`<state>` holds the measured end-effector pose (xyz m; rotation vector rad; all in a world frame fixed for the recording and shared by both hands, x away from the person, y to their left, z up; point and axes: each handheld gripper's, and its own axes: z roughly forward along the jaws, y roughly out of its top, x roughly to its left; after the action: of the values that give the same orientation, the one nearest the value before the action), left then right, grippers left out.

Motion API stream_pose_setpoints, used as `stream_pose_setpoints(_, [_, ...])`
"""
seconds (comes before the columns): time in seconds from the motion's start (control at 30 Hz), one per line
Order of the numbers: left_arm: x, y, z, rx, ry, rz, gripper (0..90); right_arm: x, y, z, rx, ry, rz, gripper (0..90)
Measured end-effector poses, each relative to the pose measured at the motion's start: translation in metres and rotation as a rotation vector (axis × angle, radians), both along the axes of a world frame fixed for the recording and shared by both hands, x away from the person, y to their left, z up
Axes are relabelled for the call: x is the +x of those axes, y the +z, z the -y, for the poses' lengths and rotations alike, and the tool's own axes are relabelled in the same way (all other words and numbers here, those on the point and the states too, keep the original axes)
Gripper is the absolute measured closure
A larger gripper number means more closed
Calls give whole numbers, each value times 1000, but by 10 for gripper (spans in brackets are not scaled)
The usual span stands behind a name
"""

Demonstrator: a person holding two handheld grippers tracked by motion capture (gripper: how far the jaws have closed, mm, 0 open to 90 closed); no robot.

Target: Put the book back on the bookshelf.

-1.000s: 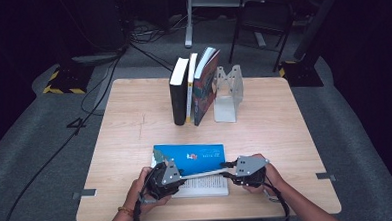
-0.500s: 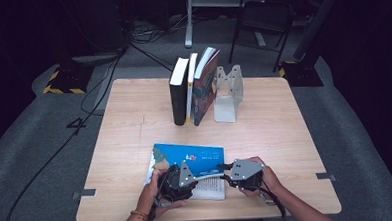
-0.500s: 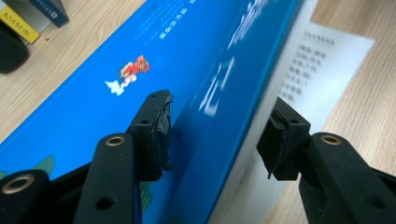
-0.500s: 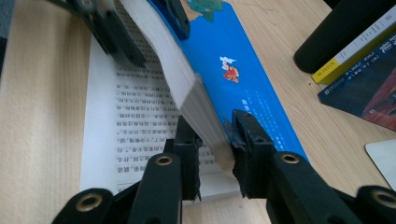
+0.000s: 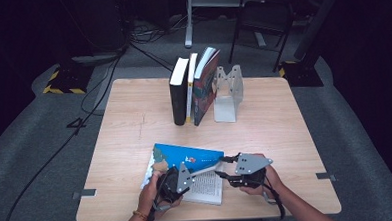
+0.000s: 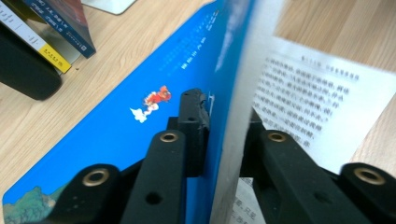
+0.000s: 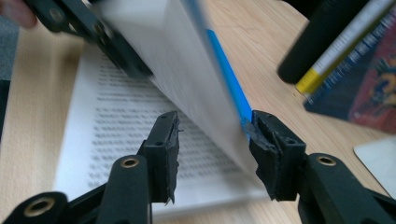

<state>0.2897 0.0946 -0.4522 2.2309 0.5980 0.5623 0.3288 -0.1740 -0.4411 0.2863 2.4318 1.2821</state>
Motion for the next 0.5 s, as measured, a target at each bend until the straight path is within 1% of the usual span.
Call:
stream_pose_setpoints(0.03, [0, 0, 0, 0, 0, 0, 802, 0, 0, 0, 0, 0, 0, 519])
stream_pose_setpoints(0.07, [0, 1, -2, -4, -2, 5, 804, 7, -5, 12, 18, -28, -31, 503])
stream_pose_setpoints(0.1, [-1, 1, -3, -9, -3, 11, 806, 10, -8, 15, 1, -48, -36, 496])
stream_pose_setpoints(0.13, [-1, 1, -3, -16, -5, 11, 809, 13, -11, 18, -4, -59, -54, 487])
stream_pose_setpoints(0.2, [0, 4, -6, -34, -3, 13, 812, 17, -17, 21, -17, -71, -78, 486])
stream_pose_setpoints(0.23, [0, 4, -6, -34, -3, 13, 813, 17, -17, 21, -17, -71, -78, 486])
stream_pose_setpoints(0.27, [0, 7, -9, -53, -1, 15, 814, 22, -23, 22, -33, -88, -104, 486])
stream_pose_setpoints(0.3, [0, 7, -9, -53, -1, 15, 815, 23, -25, 22, -43, -93, -112, 486])
stream_pose_setpoints(0.33, [1, 9, -12, -60, 10, 11, 815, 25, -28, 22, -53, -101, -111, 486])
stream_pose_setpoints(0.4, [0, 11, -15, -68, 16, 22, 816, 28, -31, 22, -58, -110, -133, 481])
stream_pose_setpoints(0.43, [0, 11, -16, -75, 19, 16, 816, 30, -33, 21, -60, -114, -141, 481])
stream_pose_setpoints(0.5, [0, 13, -18, -82, 22, 20, 816, 33, -36, 20, -66, -116, -154, 481])
